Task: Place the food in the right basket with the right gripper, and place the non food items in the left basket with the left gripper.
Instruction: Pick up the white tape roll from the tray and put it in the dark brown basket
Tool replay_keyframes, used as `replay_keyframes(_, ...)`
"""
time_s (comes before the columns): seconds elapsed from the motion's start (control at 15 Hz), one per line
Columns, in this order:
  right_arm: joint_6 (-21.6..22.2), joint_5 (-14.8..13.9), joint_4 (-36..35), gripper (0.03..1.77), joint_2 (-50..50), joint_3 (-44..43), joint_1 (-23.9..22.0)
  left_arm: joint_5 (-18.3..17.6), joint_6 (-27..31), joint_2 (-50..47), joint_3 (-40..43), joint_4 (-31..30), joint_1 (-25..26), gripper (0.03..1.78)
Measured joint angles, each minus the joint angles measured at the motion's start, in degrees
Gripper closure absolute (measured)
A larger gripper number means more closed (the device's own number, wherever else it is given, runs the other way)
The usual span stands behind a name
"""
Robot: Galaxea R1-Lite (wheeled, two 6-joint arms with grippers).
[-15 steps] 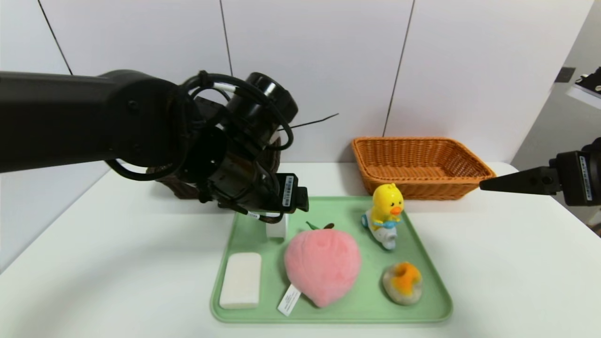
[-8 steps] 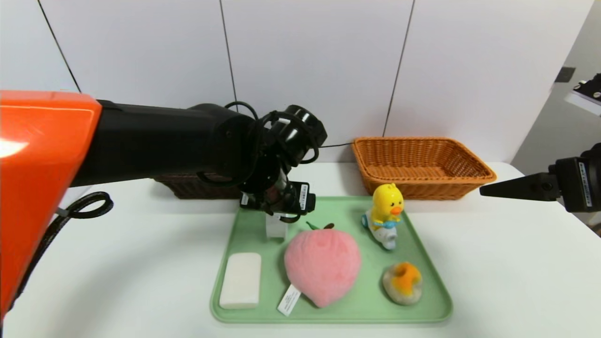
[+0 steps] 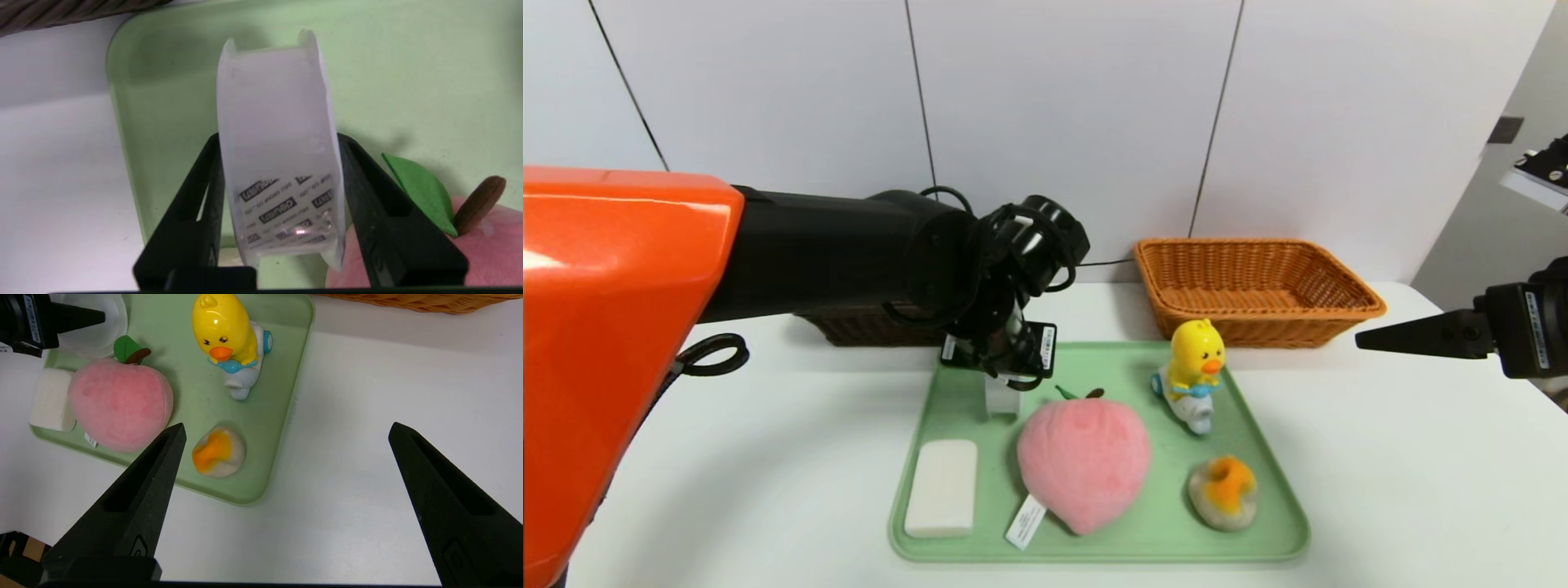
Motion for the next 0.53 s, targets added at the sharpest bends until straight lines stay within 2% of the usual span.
replay_keyframes(0.07, 0.00, -0.02, 0.01, 0.09, 0.00, 0.00, 0.00, 0.00, 0.00, -0.35, 0.00, 0.32, 0.02, 1.02)
replay_keyframes(0.13, 0.00, 0.00, 0.00, 0.09, 0.00, 0.00, 0.00, 0.02, -0.02, -0.83, -0.01, 0.40, 0.02, 1.22)
replay_keyframes(0.53, 0.11, -0.02, -0.11, 0.09, -0.04, 0.01, 0.00, -0.09, -0.04, -4.66, -0.01, 4.40, -0.11, 1.25)
